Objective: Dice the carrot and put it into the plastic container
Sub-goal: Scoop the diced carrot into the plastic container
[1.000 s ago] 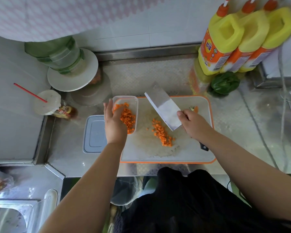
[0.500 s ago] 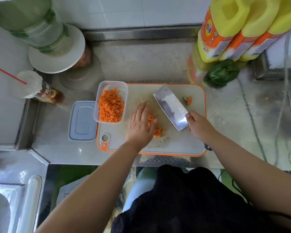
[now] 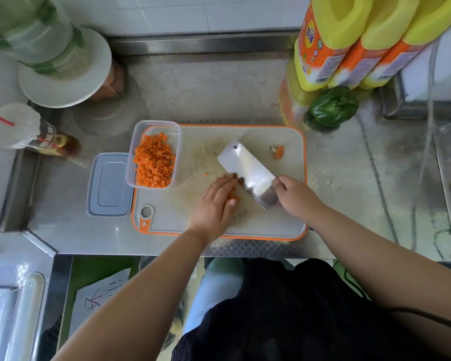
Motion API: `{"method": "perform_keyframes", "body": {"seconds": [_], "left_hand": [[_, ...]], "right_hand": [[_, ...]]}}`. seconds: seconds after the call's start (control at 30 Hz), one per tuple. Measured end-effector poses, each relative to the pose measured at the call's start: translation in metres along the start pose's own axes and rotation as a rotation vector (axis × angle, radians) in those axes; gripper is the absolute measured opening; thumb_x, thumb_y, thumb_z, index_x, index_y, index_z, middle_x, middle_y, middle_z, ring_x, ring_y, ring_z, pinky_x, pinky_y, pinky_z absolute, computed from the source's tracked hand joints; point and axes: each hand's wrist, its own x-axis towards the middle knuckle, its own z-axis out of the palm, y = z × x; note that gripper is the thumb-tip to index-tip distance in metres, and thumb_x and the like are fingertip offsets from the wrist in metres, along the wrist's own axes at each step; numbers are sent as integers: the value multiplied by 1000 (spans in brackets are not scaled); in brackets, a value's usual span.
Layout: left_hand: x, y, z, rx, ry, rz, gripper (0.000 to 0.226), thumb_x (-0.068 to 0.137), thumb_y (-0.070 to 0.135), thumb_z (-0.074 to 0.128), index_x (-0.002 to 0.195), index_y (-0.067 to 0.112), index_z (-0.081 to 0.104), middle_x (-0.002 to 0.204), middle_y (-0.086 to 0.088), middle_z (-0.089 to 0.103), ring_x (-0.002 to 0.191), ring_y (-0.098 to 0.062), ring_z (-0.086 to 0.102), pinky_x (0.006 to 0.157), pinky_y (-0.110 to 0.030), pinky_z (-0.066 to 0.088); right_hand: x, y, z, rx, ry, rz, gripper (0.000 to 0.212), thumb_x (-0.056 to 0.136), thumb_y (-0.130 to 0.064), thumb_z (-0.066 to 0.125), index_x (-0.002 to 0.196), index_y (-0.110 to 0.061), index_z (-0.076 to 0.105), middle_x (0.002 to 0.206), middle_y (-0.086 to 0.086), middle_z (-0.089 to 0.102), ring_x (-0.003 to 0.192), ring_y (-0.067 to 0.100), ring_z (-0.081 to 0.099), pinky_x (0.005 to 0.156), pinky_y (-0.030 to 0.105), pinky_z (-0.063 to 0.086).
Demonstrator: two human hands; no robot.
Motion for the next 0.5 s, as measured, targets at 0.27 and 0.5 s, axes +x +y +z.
{"method": "perform_keyframes", "body": {"seconds": [0.27,0.5], "left_hand": [[-1,5,2,-126,358,-405,60,100,41,25,147,5,34,152,-11,34,142,-22,30,115,-34,27],[22,4,2,-148,280,-359,68,97,46,23,148,2,29,151,-15,35,141,-25,30,115,-29,22]], "right_hand": [[-3,3,5,-16,18,-18,32,102,-32,33,80,-21,53,72,0,53,75,24,51,62,32,34],[-7,-6,14,-53,-7,-67,28,102,-33,35,83,-21,52,78,6,57,83,29,55,64,31,35]]}}
